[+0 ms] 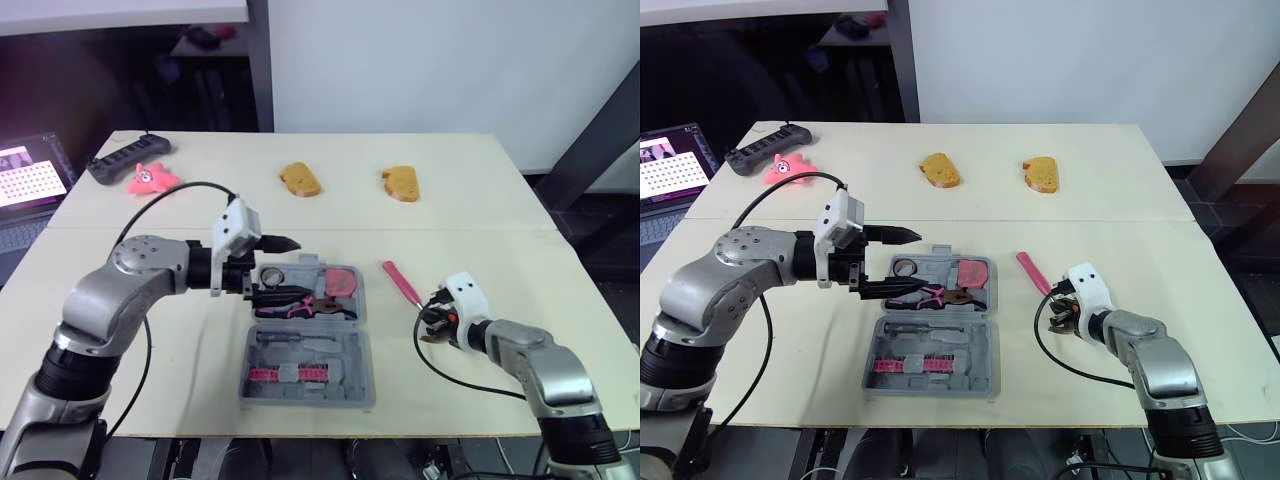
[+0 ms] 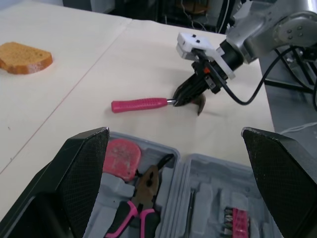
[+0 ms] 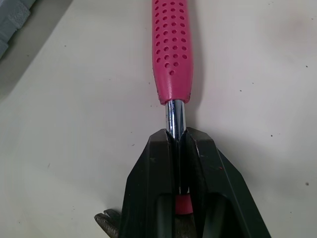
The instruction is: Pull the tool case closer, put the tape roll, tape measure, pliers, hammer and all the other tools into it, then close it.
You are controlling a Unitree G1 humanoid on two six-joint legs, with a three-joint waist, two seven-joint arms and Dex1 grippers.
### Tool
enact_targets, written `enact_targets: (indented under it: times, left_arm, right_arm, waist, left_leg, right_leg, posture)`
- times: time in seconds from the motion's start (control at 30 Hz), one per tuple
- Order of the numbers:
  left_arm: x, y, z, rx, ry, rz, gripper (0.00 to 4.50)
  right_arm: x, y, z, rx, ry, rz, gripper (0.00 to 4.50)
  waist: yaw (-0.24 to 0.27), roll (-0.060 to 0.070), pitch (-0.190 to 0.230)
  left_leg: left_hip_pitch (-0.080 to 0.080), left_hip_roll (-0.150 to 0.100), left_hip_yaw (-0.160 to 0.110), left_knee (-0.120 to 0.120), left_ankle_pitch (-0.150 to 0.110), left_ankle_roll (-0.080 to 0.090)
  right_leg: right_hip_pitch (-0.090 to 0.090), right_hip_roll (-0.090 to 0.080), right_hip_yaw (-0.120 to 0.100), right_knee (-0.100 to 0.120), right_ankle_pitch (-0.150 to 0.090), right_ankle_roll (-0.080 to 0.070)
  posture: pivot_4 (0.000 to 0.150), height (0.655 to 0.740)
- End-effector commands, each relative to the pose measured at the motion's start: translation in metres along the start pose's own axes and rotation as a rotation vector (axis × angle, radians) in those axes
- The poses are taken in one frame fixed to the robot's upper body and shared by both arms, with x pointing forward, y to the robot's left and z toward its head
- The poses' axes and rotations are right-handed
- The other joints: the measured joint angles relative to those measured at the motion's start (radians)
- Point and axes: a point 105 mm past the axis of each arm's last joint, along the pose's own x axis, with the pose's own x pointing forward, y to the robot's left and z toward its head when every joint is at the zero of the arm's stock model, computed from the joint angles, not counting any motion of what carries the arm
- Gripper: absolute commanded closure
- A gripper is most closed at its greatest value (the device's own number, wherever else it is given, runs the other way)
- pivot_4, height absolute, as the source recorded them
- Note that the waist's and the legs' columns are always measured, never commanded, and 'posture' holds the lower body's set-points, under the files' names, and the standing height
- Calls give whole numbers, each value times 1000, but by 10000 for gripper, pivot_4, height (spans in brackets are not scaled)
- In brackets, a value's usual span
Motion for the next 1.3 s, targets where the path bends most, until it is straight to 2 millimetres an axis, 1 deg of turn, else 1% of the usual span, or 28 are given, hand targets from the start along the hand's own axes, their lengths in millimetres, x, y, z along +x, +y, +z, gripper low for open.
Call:
enact_targets:
  times: [0.03,0.1,0.17,0.27,0.33,0.37,0.47,0.5,0.57,0.63,0.73,0.8,0.97,1.07,1.17,1.3]
  left_arm:
    - [-13,0,4,32,-8,14,0]
    - [-20,0,-1,24,16,16,0]
    - [-30,-3,-5,14,29,10,0]
    - [-44,-7,-12,7,58,13,0]
    - [-57,-5,-21,37,82,62,0]
    - [-64,-7,-26,53,99,73,0]
    - [-84,-17,-40,59,106,106,0]
    - [-89,-22,-41,38,88,106,0]
    - [-101,-35,-49,-33,86,108,0]
    - [-109,-46,-51,-113,58,114,0]
    - [-122,-58,-63,-174,58,158,0]
    - [-128,-65,-71,-165,87,185,0]
    - [-133,-69,-80,-118,108,279,0]
    - [-134,-68,-81,-85,110,310,0]
    - [-138,-71,-80,-112,110,306,0]
    - [-140,-71,-80,-78,132,316,0]
  right_arm:
    - [-15,6,41,-150,-89,49,44486]
    - [-20,11,55,-238,-96,70,44486]
    - [-29,25,72,-327,-118,162,44486]
    - [-39,42,85,-457,-69,266,44486]
    - [-47,61,89,-585,-16,398,44486]
    - [-49,70,95,-637,-11,457,44486]
    - [-47,97,113,-781,3,559,44486]
    - [-47,105,114,-809,16,596,44486]
    - [-46,122,109,-842,76,672,44486]
    - [-43,132,104,-860,137,715,44486]
    - [-31,146,97,-874,197,724,44486]
    - [-23,153,93,-864,229,718,44486]
    - [-7,167,85,-822,306,676,44486]
    - [-3,173,78,-818,338,669,44486]
    - [-1,179,67,-816,375,670,44486]
    - [4,183,62,-801,393,654,44486]
  waist:
    - [0,1,0]
    - [-1,1,1]
    - [-2,1,1]
    - [0,1,1]
    - [1,2,1]
    - [0,2,2]
    - [-8,3,2]
    - [-7,3,2]
    - [-2,3,2]
    - [3,3,2]
    - [6,2,3]
    - [0,2,3]
    - [-2,2,2]
    - [0,2,2]
    - [-2,2,2]
    - [-4,2,2]
  left_leg:
    - [0,0,0,0,0,0]
    - [0,0,0,0,0,0]
    - [0,0,0,0,0,0]
    - [0,0,0,-1,0,0]
    - [0,0,0,-1,0,0]
    - [-1,0,1,-1,0,0]
    - [0,1,3,-1,0,0]
    - [0,1,3,-2,0,0]
    - [-1,1,3,-2,0,0]
    - [-2,1,4,-2,0,0]
    - [-4,1,4,0,0,0]
    - [-4,1,4,0,0,0]
    - [-4,1,4,0,0,0]
    - [-4,1,4,0,0,0]
    - [-4,1,4,0,0,0]
    - [-4,1,4,-1,0,0]
  right_leg:
    - [0,0,0,0,0,0]
    - [0,0,0,0,0,0]
    - [-1,0,0,0,0,0]
    - [-2,0,0,0,0,0]
    - [-2,0,0,0,0,0]
    - [-2,0,0,0,0,-1]
    - [-4,-1,2,0,-1,-2]
    - [-5,0,2,0,-1,-2]
    - [-5,0,1,0,-1,-3]
    - [-6,-1,1,0,-2,-4]
    - [-7,-2,1,0,-2,-5]
    - [-7,-2,1,0,-2,-5]
    - [-8,-2,1,1,-2,-6]
    - [-8,-2,1,1,-2,-6]
    - [-8,-2,1,0,-2,-6]
    - [-9,-2,1,1,-2,-6]
  posture:
    - [1500,7150]
    - [1500,7150]
    - [1500,7150]
    - [1500,7150]
    - [1500,7150]
    - [1500,7150]
    - [1500,7150]
    - [1500,7150]
    - [1500,7150]
    - [1500,7150]
    - [1500,7150]
    - [1500,7150]
    - [1500,7150]
    - [1500,7150]
    - [1500,7150]
    - [1500,7150]
